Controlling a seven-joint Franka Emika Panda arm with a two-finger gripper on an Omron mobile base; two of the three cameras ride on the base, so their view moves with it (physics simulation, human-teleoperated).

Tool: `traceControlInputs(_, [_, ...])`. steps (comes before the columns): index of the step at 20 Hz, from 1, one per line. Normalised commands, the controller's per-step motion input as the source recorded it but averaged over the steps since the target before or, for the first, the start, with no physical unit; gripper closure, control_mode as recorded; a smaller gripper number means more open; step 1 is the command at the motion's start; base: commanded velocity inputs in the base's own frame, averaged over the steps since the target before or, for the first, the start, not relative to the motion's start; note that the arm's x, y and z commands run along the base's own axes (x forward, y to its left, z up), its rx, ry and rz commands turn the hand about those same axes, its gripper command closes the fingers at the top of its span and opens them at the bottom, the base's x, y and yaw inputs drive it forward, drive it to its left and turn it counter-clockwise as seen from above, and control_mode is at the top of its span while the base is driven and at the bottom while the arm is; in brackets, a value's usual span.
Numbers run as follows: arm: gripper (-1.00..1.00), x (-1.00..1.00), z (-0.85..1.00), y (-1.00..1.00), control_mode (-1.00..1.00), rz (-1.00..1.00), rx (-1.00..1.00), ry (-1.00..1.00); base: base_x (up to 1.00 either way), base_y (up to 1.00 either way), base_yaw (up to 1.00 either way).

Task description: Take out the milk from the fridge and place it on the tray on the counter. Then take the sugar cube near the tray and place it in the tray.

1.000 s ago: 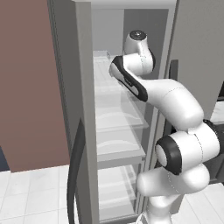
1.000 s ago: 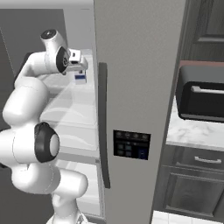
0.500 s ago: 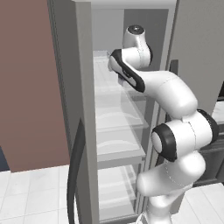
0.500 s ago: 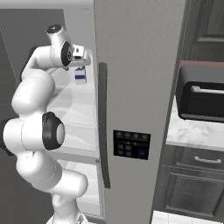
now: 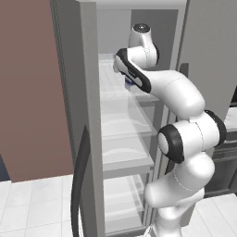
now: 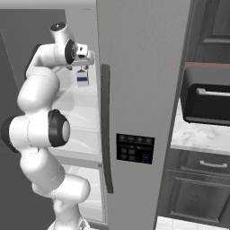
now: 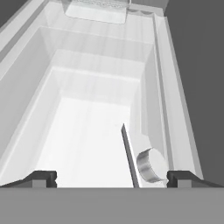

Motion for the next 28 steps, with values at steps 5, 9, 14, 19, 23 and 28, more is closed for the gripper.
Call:
traceControlInputs(5, [-1.00,0.09,0.00,0.00,-1.00,0.00,0.00,0.00,0.00,0.00,0.00])
traceControlInputs(9, [-1.00,0.12,-0.06,0.00,-1.00,0.00,0.00,0.00,0.00,0.00,0.00])
traceControlInputs(14, [-1.00,0.02,-0.10,0.00,-1.00,0.00,0.00,0.00,0.00,0.00,0.00])
traceControlInputs(19, [-1.00,-0.21,0.00,0.00,-1.00,0.00,0.01,-0.04,0.00,0.00,0.00])
traceControlInputs(23, [-1.00,-0.17,0.00,-0.02,-1.00,-0.02,0.01,-0.04,0.00,0.00,0.00])
traceControlInputs(28, [-1.00,0.00,-0.01,-0.13,-1.00,-0.03,0.00,0.00,0.00,0.00,0.00])
